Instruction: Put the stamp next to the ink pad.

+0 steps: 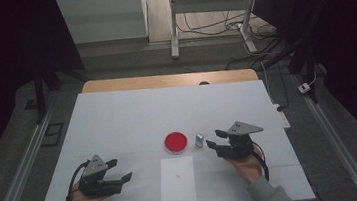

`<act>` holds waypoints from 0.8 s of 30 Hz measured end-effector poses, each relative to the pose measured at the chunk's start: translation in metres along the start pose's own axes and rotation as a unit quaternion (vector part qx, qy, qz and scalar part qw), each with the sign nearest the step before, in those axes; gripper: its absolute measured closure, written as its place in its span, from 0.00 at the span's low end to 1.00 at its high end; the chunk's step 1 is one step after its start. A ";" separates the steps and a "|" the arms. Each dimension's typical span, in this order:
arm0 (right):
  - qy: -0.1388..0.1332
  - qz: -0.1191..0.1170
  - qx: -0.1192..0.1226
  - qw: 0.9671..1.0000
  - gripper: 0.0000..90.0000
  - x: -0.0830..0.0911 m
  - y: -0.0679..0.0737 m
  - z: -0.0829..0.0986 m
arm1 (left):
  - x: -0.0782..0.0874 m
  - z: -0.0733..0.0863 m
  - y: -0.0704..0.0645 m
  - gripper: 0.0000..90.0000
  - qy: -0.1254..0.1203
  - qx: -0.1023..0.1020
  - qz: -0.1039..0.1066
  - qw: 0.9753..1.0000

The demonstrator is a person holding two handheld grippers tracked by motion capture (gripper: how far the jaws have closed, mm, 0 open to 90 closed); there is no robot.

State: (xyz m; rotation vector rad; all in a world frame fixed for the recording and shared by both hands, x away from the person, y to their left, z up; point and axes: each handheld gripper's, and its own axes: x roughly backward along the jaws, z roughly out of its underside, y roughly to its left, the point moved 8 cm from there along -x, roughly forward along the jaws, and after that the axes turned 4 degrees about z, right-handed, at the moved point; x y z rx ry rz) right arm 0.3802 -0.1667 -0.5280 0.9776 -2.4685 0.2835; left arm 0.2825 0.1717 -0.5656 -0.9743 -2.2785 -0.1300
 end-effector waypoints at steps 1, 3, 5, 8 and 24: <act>0.000 0.002 0.000 1.000 0.49 0.004 -0.001 0.002 | 0.000 0.000 0.000 0.29 0.000 0.000 0.000 1.000; -0.003 0.007 0.002 1.000 0.49 0.013 -0.004 0.005 | 0.000 0.000 0.000 0.29 -0.001 -0.001 0.002 1.000; -0.006 0.012 0.001 1.000 0.49 0.022 -0.008 0.009 | 0.000 0.001 0.001 0.29 -0.001 0.000 0.003 1.000; -0.011 0.015 -0.005 1.000 0.48 0.035 -0.013 0.017 | 0.000 0.001 0.002 0.29 -0.001 -0.001 0.003 1.000; -0.009 0.020 0.008 1.000 0.48 0.070 -0.027 0.048 | -0.002 0.004 0.006 0.29 0.005 0.004 -0.004 1.000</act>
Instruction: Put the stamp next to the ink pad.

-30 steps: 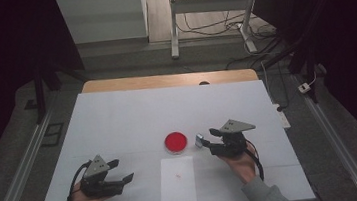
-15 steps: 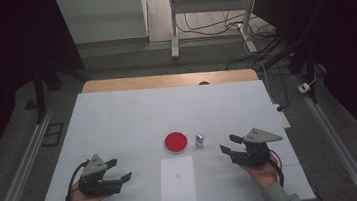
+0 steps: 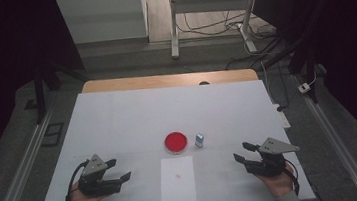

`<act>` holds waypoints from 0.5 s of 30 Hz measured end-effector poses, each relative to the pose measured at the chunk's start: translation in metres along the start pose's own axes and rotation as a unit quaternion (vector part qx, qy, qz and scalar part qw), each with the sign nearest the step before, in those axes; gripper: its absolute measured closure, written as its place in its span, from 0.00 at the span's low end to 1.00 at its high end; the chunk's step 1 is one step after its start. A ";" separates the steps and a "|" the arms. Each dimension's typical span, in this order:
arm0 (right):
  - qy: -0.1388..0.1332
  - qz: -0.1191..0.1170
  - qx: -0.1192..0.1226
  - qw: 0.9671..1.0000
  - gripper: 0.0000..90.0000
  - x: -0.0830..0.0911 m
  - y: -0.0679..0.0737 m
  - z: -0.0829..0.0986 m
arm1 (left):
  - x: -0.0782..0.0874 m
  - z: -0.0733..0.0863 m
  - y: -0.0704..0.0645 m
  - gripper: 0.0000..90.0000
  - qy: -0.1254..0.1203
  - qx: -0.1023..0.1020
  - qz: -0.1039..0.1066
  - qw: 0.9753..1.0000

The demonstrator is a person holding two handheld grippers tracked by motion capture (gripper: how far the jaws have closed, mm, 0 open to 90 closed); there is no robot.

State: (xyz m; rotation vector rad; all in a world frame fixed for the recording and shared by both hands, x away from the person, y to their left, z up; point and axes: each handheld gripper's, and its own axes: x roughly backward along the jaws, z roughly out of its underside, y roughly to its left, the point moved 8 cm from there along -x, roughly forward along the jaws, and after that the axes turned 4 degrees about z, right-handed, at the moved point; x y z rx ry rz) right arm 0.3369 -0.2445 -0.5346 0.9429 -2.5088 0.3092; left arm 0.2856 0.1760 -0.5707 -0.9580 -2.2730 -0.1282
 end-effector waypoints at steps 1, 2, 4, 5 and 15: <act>0.000 0.000 0.000 1.000 0.48 0.000 0.000 0.000 | 0.000 0.000 0.000 0.29 0.000 0.000 0.000 1.000; 0.002 0.001 0.002 1.000 0.48 -0.001 0.000 0.000 | 0.000 0.000 0.001 0.29 0.000 0.000 0.000 1.000; 0.003 0.002 0.005 1.000 0.48 -0.002 0.000 0.000 | 0.000 0.000 0.001 0.29 0.000 0.001 -0.001 1.000; 0.004 0.001 0.007 1.000 0.48 -0.002 0.001 0.000 | 0.000 0.000 0.001 0.29 0.000 0.001 -0.001 1.000; 0.004 0.002 0.012 1.000 0.48 -0.002 0.000 0.001 | 0.001 0.000 0.001 0.29 -0.001 0.000 -0.002 1.000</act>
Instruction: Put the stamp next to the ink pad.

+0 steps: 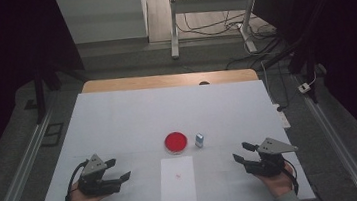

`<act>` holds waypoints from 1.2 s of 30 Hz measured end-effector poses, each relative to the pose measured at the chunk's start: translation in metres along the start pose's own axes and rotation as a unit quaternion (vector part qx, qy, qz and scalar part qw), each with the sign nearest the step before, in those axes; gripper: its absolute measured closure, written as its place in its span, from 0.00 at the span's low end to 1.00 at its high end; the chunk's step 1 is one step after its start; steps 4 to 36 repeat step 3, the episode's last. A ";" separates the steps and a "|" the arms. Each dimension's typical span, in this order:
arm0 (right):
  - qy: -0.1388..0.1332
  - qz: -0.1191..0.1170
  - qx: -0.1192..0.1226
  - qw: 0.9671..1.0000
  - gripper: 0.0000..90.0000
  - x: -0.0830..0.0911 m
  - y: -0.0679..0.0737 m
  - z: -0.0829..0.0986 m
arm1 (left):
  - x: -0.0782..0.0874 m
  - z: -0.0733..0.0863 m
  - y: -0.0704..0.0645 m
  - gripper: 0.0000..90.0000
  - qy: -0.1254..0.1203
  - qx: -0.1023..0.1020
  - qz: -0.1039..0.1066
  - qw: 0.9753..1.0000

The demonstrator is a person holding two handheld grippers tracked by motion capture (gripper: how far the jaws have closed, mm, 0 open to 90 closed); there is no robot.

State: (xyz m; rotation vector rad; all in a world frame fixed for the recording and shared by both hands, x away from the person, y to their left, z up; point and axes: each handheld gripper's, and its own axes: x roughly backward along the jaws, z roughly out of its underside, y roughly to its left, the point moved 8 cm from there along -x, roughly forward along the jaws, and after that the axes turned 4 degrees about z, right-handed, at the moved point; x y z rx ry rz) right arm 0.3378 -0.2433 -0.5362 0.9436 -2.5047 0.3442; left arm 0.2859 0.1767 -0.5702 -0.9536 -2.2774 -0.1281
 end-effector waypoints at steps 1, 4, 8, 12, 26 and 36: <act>0.000 0.000 0.000 1.000 0.48 0.000 0.000 0.000 | 0.000 0.000 0.000 0.29 0.000 0.000 0.000 1.000; -0.001 -0.001 -0.002 1.000 0.48 0.000 0.000 0.000 | 0.000 0.000 0.000 0.29 0.000 0.000 0.000 1.000; -0.001 -0.001 -0.002 1.000 0.48 0.000 0.000 0.000 | 0.000 0.000 0.000 0.29 0.000 0.000 0.000 1.000; -0.001 -0.001 -0.002 1.000 0.48 0.000 0.000 0.000 | 0.000 0.000 0.000 0.29 0.000 0.000 0.000 1.000; -0.001 -0.001 -0.002 1.000 0.48 0.000 0.000 0.000 | 0.000 0.000 0.000 0.29 0.000 0.000 0.000 1.000; -0.001 -0.001 -0.002 1.000 0.48 0.000 0.000 0.000 | 0.000 0.000 0.000 0.29 0.000 0.000 0.000 1.000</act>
